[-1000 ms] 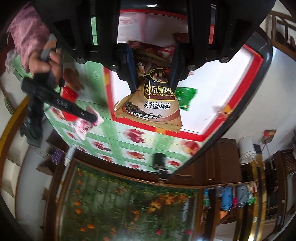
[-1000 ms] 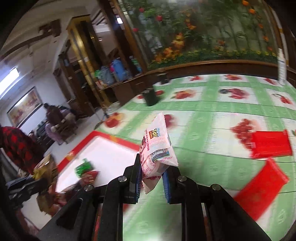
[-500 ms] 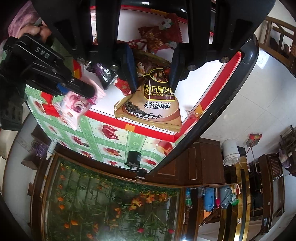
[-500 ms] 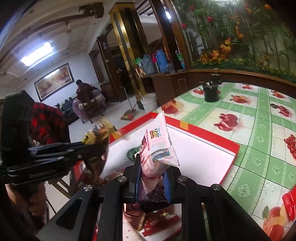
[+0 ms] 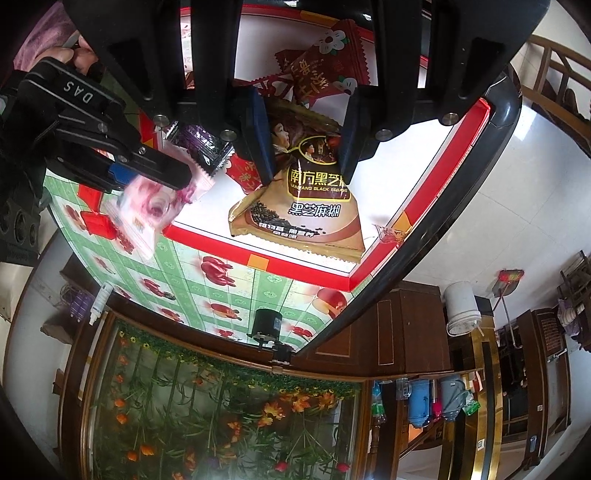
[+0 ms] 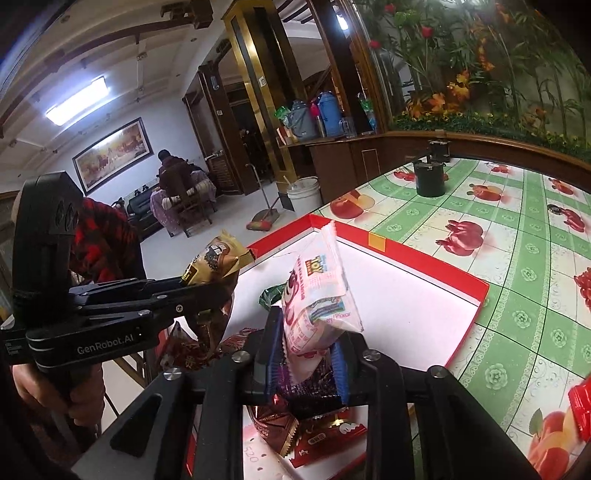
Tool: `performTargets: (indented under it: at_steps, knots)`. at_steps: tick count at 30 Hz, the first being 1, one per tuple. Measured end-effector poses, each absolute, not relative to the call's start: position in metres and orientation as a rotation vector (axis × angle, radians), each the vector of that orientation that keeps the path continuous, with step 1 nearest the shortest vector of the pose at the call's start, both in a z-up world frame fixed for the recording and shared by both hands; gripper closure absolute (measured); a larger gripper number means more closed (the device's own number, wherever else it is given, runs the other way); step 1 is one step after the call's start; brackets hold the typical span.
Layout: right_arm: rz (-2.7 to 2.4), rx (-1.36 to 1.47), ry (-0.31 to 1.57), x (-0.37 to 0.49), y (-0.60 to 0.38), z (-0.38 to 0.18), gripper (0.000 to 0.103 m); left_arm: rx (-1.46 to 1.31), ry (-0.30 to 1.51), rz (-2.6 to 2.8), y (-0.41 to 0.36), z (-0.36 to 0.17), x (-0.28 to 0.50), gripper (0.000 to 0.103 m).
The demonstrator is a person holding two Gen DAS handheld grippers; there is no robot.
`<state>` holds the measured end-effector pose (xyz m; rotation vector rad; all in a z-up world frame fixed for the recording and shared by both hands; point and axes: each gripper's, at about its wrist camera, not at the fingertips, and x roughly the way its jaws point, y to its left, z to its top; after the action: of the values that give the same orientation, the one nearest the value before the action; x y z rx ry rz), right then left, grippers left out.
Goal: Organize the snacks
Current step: 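Release the brown bag and pink-white packet into the tray by opening both tools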
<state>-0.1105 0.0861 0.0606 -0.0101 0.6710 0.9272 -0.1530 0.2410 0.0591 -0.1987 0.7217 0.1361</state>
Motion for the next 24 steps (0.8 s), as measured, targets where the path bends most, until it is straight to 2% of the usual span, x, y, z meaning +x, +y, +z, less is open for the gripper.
performTargets:
  at_steps: [3,5,7,9,14,24]
  knots:
    - [0.922,-0.020,0.650,-0.113,0.084,0.063,0.064,-0.197,0.718,0.143,0.241,0.059,-0.153,0.071]
    - [0.914,-0.028,0.630,-0.116,0.084,0.065,0.051,-0.196,0.705,0.144,0.241,0.062,-0.154,0.071]
    - [0.900,-0.036,0.606,-0.118,0.082,0.066,0.050,-0.187,0.691,0.148,0.241,0.065,-0.156,0.069]
    - [0.886,-0.035,0.603,-0.116,0.081,0.067,0.050,-0.184,0.681,0.153,0.241,0.067,-0.157,0.059]
    - [0.851,0.010,0.615,-0.109,0.071,0.069,0.043,-0.188,0.686,0.162,0.243,0.068,-0.158,0.058]
    - [0.736,0.190,0.652,-0.074,0.022,0.076,0.039,-0.163,0.706,0.143,0.231,0.071,-0.154,0.056]
